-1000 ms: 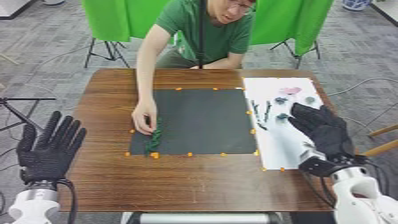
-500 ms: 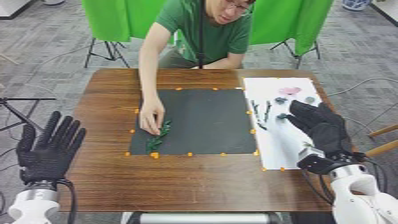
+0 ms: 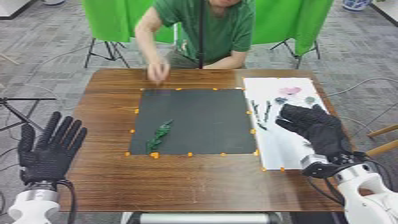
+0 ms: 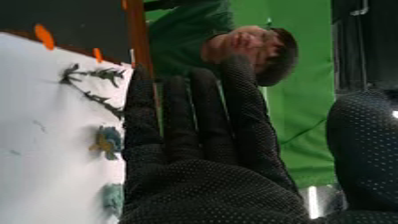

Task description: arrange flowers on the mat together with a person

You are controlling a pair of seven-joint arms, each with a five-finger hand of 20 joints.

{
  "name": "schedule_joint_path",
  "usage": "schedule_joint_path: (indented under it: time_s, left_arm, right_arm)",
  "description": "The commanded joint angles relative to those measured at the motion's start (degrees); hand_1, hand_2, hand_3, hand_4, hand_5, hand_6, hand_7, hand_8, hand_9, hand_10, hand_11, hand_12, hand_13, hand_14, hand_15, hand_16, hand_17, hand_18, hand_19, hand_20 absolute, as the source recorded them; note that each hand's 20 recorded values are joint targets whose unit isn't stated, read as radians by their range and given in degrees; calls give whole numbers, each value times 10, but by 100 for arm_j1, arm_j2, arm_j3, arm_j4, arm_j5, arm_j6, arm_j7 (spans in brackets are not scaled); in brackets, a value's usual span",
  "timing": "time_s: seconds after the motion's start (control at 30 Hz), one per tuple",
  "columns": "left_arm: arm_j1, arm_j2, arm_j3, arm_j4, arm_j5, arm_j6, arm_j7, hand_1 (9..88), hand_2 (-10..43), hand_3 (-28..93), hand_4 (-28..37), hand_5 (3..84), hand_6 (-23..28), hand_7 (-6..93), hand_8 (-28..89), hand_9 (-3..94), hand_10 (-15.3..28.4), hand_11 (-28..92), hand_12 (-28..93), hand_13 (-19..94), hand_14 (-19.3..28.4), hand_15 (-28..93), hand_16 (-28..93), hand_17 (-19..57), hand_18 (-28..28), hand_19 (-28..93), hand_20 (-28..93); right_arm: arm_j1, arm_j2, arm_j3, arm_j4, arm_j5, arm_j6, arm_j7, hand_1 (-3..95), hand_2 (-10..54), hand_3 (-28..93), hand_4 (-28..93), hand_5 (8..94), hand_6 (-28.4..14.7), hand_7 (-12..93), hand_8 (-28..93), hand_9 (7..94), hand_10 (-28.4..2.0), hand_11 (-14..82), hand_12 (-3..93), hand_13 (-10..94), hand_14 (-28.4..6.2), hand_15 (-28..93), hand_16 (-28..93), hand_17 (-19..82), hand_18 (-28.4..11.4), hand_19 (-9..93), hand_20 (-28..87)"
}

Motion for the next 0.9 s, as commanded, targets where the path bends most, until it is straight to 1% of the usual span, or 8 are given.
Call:
schedule_joint_path:
  time_s: [0.03,0.13,0.3,0.47,0.53,0.63,0.7,0.9]
  left_arm:
    - [35,-16,-25,-42,94,169,-125,254,175,578,-283,400,65,47,-89,332,128,117,29,239,109,197,-81,-6,89,199,106]
    - [71,-19,-48,-54,99,170,-119,253,177,581,-283,401,65,47,-90,332,128,118,29,239,108,198,-82,-6,89,199,106]
    - [34,-17,-44,-33,107,176,-148,250,176,591,-283,402,65,49,-91,333,129,120,28,238,109,201,-84,-7,88,200,105]
    - [28,-19,-77,-44,103,213,-176,244,173,608,-283,402,66,50,-91,332,128,121,28,235,112,207,-83,-10,88,204,105]
    - [13,-18,-79,-34,90,204,-183,242,171,616,-283,402,67,49,-91,333,129,122,29,234,115,210,-83,-10,89,205,105]
    - [27,-9,-87,-47,101,242,-181,244,171,619,-283,402,68,49,-90,333,130,124,29,233,118,214,-83,-11,89,206,104]
    - [59,-8,-107,-57,100,246,-169,244,170,624,-283,402,69,49,-90,333,131,126,29,232,120,217,-83,-12,89,208,104]
    - [123,-11,-137,-84,108,257,-129,242,169,632,-283,401,71,50,-89,333,134,130,30,234,131,233,-78,-14,91,215,103]
  right_arm:
    - [-72,55,65,-61,-518,300,-149,182,103,701,-216,577,-34,106,-109,470,-128,54,73,326,-100,112,26,241,-98,62,261]
    - [-109,60,202,-100,-1136,228,-33,230,32,706,-213,588,-7,119,-117,464,-110,54,73,314,-105,112,27,219,-110,44,254]
    - [-67,293,199,-208,-2710,697,261,279,-59,728,-218,577,6,140,-129,445,-94,52,75,295,-107,110,33,198,-123,42,232]
    - [-295,578,367,-349,-3774,1156,767,293,-79,737,-222,558,0,149,-132,426,-104,48,79,278,-114,103,38,187,-128,50,225]
    - [-515,689,464,-442,-4169,1591,1067,300,-80,740,-225,546,-5,152,-134,415,-114,46,81,267,-118,98,41,180,-128,55,221]
    - [-832,775,621,-610,-5346,2072,2040,310,-80,739,-230,532,-15,157,-133,415,-119,49,94,280,-125,110,73,172,-133,100,223]
    - [-885,856,642,-630,-6090,2028,2592,315,-89,730,-235,526,-22,156,-130,440,-129,51,120,319,-125,112,153,174,-138,150,221]
    - [-1554,839,1188,-674,-7458,1767,3209,288,-95,666,-278,550,-30,157,-128,517,-136,105,171,459,-107,201,266,193,-160,267,259]
